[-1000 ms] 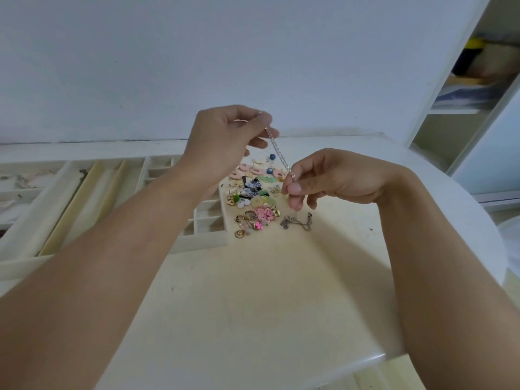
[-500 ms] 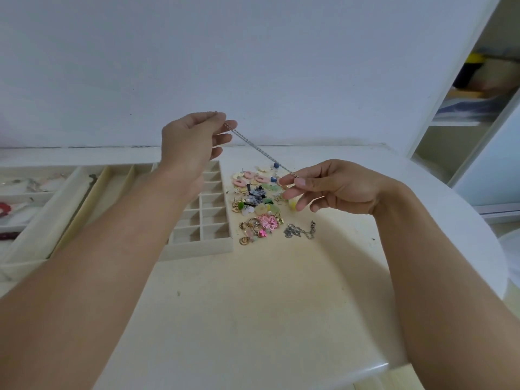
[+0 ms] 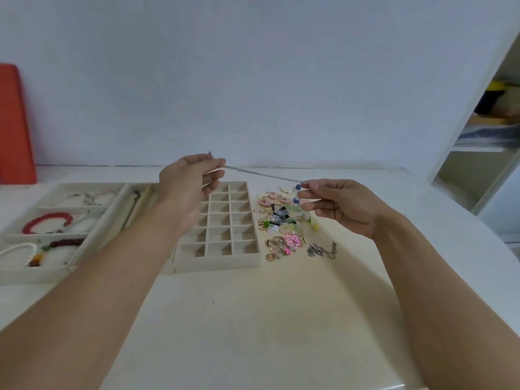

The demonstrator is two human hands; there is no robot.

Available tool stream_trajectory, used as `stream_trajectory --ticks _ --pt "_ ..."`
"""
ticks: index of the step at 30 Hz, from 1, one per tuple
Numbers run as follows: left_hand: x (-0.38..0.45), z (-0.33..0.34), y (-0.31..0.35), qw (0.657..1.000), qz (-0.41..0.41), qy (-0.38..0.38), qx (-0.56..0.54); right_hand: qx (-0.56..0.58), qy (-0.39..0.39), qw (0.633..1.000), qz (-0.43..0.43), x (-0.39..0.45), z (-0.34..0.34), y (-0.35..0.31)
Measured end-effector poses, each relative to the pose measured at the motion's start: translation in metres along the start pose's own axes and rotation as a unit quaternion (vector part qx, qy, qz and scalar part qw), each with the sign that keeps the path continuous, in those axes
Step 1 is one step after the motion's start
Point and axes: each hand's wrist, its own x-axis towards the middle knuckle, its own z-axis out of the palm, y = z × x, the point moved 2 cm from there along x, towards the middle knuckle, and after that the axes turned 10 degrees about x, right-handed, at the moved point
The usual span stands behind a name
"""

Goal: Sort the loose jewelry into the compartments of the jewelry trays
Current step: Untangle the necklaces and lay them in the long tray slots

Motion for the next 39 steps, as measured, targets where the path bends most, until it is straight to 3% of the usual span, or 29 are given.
stream_trajectory --ticks 8,13,20,26,33,39 --pt "-0.021 -0.08 0.009 0.983 0.074 0.03 0.167 -0.101 0.002 0.995 0.001 0.013 0.045 0.022" --pt "-0.024 -0.116 0.01 0.935 0.12 0.009 0.334 -0.177 0.007 0.984 -0.024 0.03 0.069 0.005" --pt "-0.03 -0.129 0.016 0.866 0.116 0.0 0.486 -0.271 0.074 0.955 -0.095 0.071 0.121 -0.04" --pt "-0.043 -0.129 0.023 0.787 0.069 -0.022 0.613 -0.384 0.056 0.915 -0.114 0.111 0.177 -0.052" --pt "-0.053 -0.129 0.025 0.682 0.004 -0.026 0.73 -0.531 0.012 0.841 -0.106 0.155 0.237 -0.022" --pt "-0.05 -0.125 0.018 0.669 -0.032 -0.061 0.74 -0.615 0.001 0.783 -0.091 0.17 0.265 0.014"
